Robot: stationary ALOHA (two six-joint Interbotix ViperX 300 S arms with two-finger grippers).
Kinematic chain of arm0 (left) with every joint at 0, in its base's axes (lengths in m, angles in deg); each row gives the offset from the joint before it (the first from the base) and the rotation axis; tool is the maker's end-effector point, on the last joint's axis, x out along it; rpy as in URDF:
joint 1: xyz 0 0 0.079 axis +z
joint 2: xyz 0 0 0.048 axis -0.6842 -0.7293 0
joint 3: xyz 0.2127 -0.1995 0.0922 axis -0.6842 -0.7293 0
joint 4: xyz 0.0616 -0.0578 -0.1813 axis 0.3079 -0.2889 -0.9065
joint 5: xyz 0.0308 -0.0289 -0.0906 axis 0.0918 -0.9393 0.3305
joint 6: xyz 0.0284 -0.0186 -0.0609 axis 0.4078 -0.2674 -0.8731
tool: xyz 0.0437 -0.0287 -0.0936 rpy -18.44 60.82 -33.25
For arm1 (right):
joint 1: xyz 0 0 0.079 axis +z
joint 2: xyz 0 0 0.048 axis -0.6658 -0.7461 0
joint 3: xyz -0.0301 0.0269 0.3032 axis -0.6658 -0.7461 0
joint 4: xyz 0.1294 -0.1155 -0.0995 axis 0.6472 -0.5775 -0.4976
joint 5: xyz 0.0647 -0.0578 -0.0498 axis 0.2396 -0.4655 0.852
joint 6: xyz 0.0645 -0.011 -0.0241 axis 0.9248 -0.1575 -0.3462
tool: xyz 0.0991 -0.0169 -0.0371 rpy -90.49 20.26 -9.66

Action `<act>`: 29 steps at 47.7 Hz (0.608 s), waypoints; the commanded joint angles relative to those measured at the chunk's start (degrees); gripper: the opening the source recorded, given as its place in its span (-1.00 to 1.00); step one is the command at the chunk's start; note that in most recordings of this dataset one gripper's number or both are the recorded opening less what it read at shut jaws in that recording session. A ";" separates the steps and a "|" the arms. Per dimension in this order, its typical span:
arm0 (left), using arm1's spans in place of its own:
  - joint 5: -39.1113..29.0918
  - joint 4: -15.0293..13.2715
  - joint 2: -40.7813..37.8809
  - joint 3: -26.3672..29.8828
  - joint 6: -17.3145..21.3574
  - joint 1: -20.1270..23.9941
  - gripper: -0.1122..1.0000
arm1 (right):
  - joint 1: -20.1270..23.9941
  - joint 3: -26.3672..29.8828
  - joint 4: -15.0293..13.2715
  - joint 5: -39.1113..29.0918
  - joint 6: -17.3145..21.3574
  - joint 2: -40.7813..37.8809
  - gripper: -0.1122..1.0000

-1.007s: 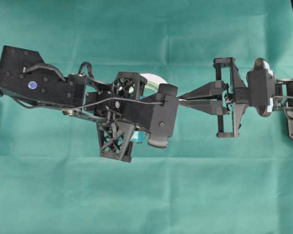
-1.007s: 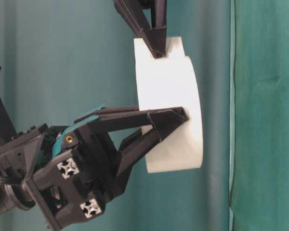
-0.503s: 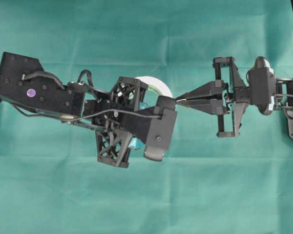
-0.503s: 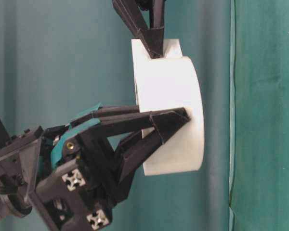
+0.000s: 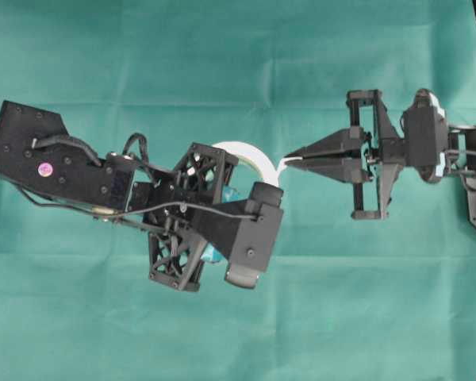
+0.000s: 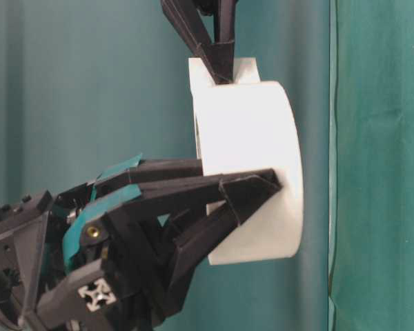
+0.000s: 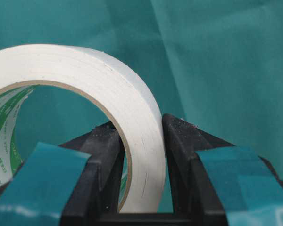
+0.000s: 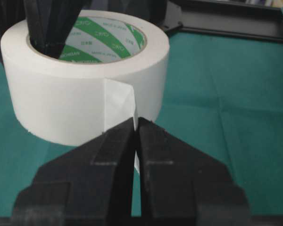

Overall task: Peel off the duct tape with your right arm.
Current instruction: 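Pull the tape end rightward with the right gripper, unrolling a strip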

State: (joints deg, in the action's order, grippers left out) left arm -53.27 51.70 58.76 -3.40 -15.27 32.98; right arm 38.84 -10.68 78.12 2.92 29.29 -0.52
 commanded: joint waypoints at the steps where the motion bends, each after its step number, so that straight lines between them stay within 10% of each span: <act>1: 0.00 -0.26 1.85 1.49 0.35 -2.29 -0.39 | -2.46 0.44 0.53 0.53 0.00 0.79 -0.97; 29: 0.00 -0.26 2.11 1.41 0.79 -5.98 -0.40 | -4.75 -0.35 0.35 0.53 -0.09 1.76 -0.97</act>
State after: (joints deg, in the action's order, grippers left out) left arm -53.45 51.70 58.85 -3.40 -14.56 29.81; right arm 36.03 -11.38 78.21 3.00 29.29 0.09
